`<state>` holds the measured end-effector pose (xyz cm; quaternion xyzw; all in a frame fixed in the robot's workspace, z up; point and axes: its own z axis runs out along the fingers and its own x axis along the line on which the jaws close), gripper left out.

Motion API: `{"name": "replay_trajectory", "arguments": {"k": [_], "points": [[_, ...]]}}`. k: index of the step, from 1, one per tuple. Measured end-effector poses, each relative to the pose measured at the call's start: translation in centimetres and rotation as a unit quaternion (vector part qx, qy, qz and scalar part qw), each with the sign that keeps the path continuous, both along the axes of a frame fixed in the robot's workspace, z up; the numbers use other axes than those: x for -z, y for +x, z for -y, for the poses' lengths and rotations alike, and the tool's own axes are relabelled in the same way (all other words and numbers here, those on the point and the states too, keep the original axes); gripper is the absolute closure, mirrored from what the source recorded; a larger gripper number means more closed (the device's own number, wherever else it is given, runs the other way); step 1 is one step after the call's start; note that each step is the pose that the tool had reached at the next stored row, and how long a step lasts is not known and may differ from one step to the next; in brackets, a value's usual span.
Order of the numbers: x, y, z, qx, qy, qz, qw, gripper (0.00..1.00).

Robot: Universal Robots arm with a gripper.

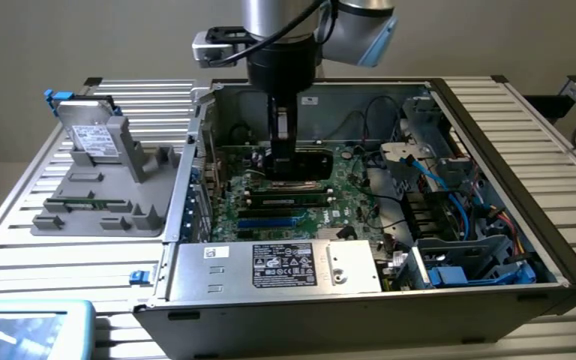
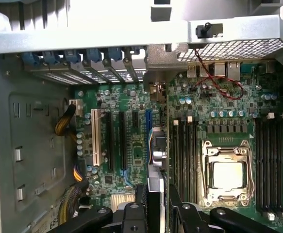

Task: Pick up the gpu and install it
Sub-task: 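Insert the gpu into the slot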

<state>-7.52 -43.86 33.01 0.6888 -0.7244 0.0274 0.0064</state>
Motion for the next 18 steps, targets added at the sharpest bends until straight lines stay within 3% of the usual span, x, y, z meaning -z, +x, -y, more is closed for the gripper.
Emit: {"name": "replay_trajectory", "arguments": {"k": [11, 18], "points": [[1.87, 0.0, 0.68, 0.0, -0.0001, 0.0, 1.0, 0.72], [2.79, 0.0, 0.85, 0.0, -0.0006, 0.0, 1.0, 0.72]]}}
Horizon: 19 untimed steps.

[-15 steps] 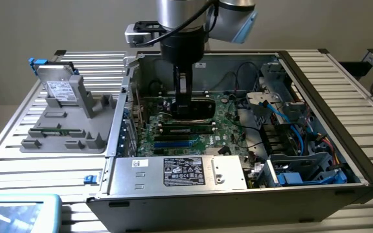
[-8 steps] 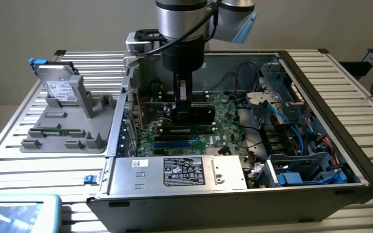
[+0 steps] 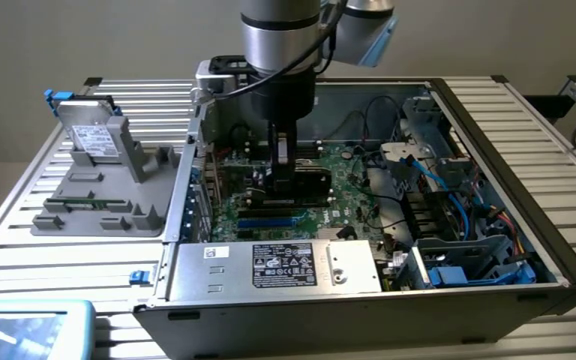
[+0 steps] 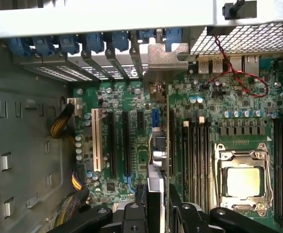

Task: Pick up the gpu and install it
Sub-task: 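Insert the gpu into the slot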

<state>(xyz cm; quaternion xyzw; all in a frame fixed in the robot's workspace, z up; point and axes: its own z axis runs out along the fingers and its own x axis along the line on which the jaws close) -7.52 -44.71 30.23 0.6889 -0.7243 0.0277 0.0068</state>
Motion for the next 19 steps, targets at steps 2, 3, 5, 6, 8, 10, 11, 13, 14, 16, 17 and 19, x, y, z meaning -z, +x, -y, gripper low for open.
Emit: {"name": "replay_trajectory", "arguments": {"k": [2, 3, 5, 6, 8, 10, 11, 13, 14, 16, 17, 19], "points": [[0.36, -0.01, 0.06, 0.0, -0.0001, 0.0, 1.0, 0.72], [0.53, -0.01, 0.08, 0.0, 0.0, 0.0, 1.0, 0.72], [0.74, -0.01, 0.08, 0.0, 0.0, 0.0, 1.0, 0.72], [0.75, -0.01, 0.08, 0.0, -0.0001, 0.0, 1.0, 0.72], [0.75, -0.02, 0.09, 0.0, -0.0002, -0.0001, 1.0, 0.72], [0.77, -0.02, 0.08, 0.0, -0.0001, 0.0, 1.0, 0.72], [0.77, -0.01, 0.08, 0.0, -0.0001, 0.0, 1.0, 0.72], [0.77, -0.02, 0.08, 0.0, 0.0, 0.0, 1.0, 0.72], [0.77, -0.02, 0.08, 0.0, 0.0, 0.0, 1.0, 0.72], [0.81, -0.05, 0.09, 0.0, 0.0, 0.0001, 1.0, 0.72], [0.87, -0.07, 0.09, 0.0, 0.0002, 0.0001, 1.0, 0.72], [0.94, -0.15, 0.12, -0.001, 0.0, 0.0, 1.0, 0.72]]}}
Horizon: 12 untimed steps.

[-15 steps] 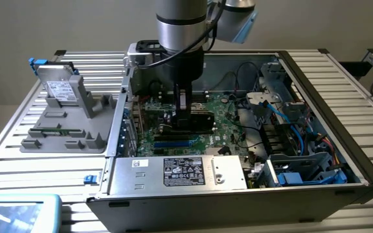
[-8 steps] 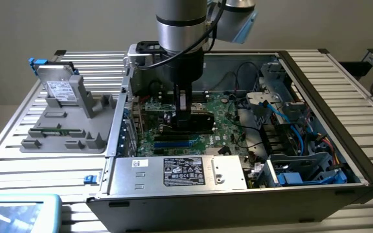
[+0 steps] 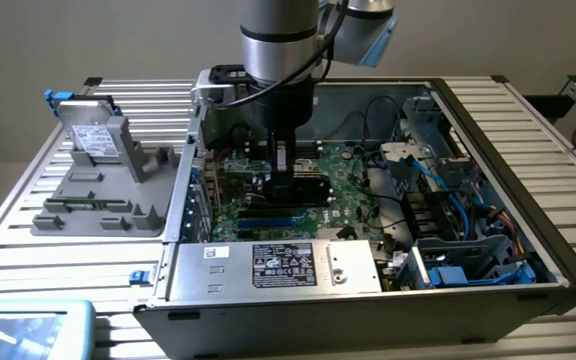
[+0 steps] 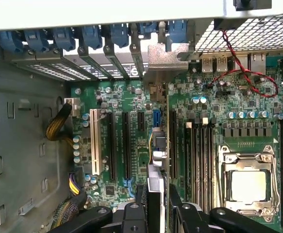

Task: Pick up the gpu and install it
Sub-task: 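Insert the gpu into the slot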

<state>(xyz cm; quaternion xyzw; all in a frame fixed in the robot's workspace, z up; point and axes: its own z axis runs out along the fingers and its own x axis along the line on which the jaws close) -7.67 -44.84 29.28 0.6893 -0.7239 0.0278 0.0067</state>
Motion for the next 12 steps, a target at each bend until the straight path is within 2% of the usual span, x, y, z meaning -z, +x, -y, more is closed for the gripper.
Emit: {"name": "replay_trajectory", "arguments": {"k": [12], "points": [[1.09, -0.6, 0.16, -0.002, -0.0004, 0.0, 1.0, 0.72]]}}
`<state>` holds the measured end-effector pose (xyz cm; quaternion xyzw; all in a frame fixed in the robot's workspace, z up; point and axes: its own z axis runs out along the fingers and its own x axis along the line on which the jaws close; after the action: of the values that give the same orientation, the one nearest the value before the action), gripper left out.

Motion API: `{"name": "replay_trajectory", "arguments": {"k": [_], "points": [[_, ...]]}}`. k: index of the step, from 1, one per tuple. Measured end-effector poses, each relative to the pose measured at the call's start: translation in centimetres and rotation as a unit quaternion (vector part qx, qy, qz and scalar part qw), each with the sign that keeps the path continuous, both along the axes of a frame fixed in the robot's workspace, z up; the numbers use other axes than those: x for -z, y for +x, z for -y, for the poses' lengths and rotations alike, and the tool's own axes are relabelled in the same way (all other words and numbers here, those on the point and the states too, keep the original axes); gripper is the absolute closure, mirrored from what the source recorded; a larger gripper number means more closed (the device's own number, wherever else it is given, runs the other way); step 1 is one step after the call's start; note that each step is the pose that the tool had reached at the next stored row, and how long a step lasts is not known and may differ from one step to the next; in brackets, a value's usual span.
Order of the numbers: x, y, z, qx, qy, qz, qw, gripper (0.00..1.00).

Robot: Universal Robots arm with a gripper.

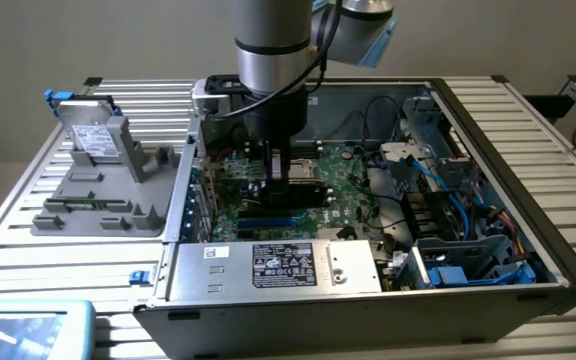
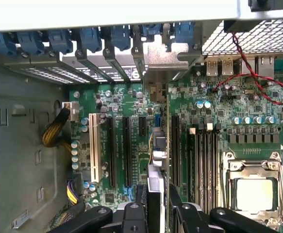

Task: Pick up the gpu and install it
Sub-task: 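Insert the gpu into the slot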

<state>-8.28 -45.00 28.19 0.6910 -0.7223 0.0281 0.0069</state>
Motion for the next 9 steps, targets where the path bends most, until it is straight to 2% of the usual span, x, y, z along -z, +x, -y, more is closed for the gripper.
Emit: {"name": "replay_trajectory", "arguments": {"k": [3, 5, 7, 8, 9], "points": [[0.06, -0.1, 0.0, -0.002, -0.0007, 0.0004, 1.0, 0.72], [0.08, -0.12, -0.01, -0.003, -0.0027, 0.0006, 1.0, 0.72], [0.07, -0.13, -0.05, -0.004, -0.0088, 0.0005, 1.0, 0.72], [0.07, -0.14, -0.16, -0.005, -0.013, 0.0005, 0.9999, 0.72], [0.07, -0.15, -0.24, -0.005, -0.0148, 0.0005, 0.9999, 0.72]]}}
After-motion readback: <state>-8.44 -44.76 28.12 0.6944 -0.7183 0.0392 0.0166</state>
